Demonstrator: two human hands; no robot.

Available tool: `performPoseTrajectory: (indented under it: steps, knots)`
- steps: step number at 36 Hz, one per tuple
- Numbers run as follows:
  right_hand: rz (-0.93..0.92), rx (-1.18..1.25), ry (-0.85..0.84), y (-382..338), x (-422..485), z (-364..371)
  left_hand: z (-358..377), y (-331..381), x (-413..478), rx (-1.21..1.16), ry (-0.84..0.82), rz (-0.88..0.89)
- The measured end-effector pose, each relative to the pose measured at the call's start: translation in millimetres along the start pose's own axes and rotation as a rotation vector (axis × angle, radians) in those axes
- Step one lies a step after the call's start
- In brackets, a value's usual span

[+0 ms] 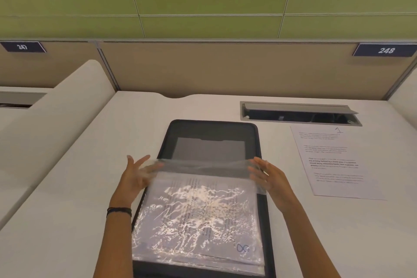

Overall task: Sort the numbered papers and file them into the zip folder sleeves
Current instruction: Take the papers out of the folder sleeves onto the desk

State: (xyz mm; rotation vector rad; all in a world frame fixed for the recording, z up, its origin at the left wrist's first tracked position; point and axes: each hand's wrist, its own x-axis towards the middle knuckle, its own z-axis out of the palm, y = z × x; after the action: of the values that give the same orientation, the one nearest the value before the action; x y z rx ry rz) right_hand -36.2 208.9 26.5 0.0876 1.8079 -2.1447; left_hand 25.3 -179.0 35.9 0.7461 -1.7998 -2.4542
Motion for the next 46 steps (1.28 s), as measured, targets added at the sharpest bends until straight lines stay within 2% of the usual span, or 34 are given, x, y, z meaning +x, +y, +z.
performPoseTrajectory:
  steps: [8,12,17,21,30,37,43,46]
  knots:
    - [-0.084,-0.003,0.042,1,-4,-5,39,2,4,-0.113,-0.005,0.073]
    - [-0.102,0.071,0.100,2,-5,-7,58,-1,-2,-0.014,-0.037,0.074]
    - [-0.119,0.069,0.086,9,-12,-11,70,-19,-1,0.084,-0.088,0.097]
    - [-0.137,0.025,0.083,14,-17,-10,82,-39,0,0.219,-0.143,0.069]
    - [-0.057,-0.110,0.082,36,-24,-12,120,-61,-22,0.291,-0.222,-0.019]
    - [-0.061,-0.311,0.088,64,-28,-15,160,-85,-35,0.672,-0.355,0.081]
    - [-0.146,-0.387,0.099,83,-27,-18,180,-118,-30,1.132,-0.354,0.290]
    - [-0.180,-0.407,0.096,89,-26,-19,182,-129,-31,1.243,-0.343,0.363]
